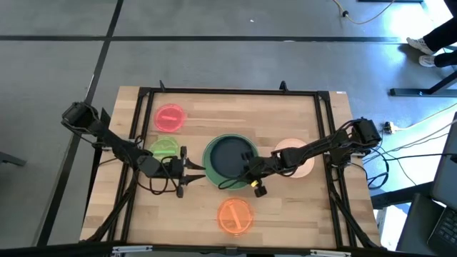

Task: Stack plastic plates
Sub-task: Stack the dark blue plate on top of the pink plate, then stack the white plate on top of the dark blue plate

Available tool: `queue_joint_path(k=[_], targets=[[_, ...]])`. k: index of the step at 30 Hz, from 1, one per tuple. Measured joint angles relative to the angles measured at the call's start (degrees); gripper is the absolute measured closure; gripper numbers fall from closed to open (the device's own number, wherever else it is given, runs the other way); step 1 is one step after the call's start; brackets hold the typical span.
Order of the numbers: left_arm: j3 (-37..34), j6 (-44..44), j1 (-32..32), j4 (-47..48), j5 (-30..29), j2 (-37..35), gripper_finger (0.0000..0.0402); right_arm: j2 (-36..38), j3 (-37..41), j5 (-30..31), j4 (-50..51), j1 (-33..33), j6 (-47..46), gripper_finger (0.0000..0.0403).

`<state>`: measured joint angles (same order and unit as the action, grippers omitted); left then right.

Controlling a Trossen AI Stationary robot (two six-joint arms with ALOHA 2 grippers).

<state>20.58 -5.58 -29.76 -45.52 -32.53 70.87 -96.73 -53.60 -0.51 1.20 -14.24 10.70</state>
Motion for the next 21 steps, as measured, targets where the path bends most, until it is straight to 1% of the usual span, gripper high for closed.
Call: queue_joint_path(k=[3,5,8,11,14,18,21], targets=[[0.0,0.0,0.0,0.02,0.0,0.0,0.0292,0.36,-0.36,1.65,0.5,0.0,0.65,0.0295],[0.0,0.0,0.0,0.02,0.01,0.0,0.0292,1.03,-2.37,2.45,3.65,0.0,1.39,0.0273],[0.0,-0.12,0.0,0.04,0.02,0.0,0.0292,2.63,-6.84,2.46,10.25,0.0,1.21,0.0252],[0.0,-0.2,0.0,0.09,0.03,0.0,0.0292,4.24,-10.02,2.46,17.85,-0.04,-0.79,0.0245],[0.0,-0.24,0.0,0.69,0.04,0.0,0.0292,6.09,-10.19,2.44,23.1,-0.07,-4.72,0.0247],[0.0,-1.28,0.0,1.44,0.14,0.02,0.0292,8.1,-7.65,2.5,29.67,-0.78,-12.19,0.0251],[0.0,-1.4,0.0,1.42,0.15,0.02,0.0292,9.57,-4.66,3.91,32.49,-2.23,-17.63,0.0252]])
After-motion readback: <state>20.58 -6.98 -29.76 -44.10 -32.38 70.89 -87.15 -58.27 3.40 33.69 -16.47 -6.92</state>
